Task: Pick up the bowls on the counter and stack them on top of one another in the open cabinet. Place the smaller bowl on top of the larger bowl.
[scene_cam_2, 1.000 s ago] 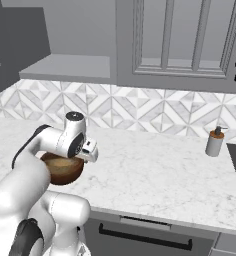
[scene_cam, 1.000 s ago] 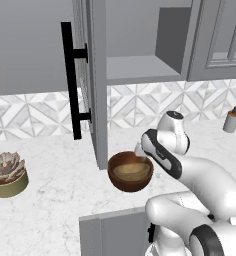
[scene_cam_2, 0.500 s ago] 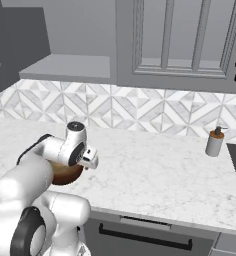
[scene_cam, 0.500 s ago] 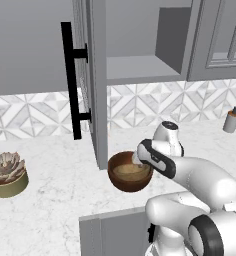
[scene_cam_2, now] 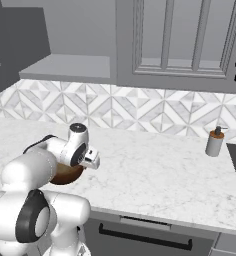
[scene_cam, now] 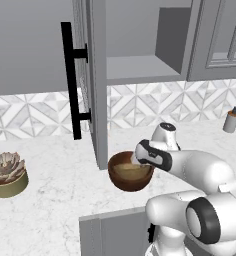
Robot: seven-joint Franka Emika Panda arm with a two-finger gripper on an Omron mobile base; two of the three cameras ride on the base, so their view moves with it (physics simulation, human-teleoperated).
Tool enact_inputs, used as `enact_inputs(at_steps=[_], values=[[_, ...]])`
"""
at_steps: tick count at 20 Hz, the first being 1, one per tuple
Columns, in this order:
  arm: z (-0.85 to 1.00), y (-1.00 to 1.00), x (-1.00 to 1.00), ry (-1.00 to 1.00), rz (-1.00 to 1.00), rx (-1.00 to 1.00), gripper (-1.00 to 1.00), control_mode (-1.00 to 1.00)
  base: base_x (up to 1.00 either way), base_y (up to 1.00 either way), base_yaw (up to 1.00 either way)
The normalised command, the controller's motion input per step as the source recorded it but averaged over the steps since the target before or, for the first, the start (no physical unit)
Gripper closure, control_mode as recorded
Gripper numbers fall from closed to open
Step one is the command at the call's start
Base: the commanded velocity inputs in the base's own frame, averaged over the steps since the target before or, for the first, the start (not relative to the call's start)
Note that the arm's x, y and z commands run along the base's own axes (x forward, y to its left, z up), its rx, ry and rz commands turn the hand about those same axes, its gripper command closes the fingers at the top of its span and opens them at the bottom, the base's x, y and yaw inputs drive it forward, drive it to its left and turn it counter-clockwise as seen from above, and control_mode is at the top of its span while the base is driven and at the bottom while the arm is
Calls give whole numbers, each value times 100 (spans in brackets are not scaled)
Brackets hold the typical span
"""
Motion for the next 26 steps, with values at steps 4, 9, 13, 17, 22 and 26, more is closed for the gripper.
enact_inputs(at_steps=[4,9,13,17,22,26], values=[[2,0,0,0,0,1,100,-100,0,0,0],[71,-9,-26,-21,-5,13,100,-100,0,0,0],[100,-15,-52,-25,-10,18,100,-100,0,0,0],[100,-14,-52,-22,-9,16,100,-100,0,0,0],[100,-3,-62,-27,-1,13,100,-100,0,0,0],[100,-1,-35,-32,-4,11,100,-100,0,0,0]])
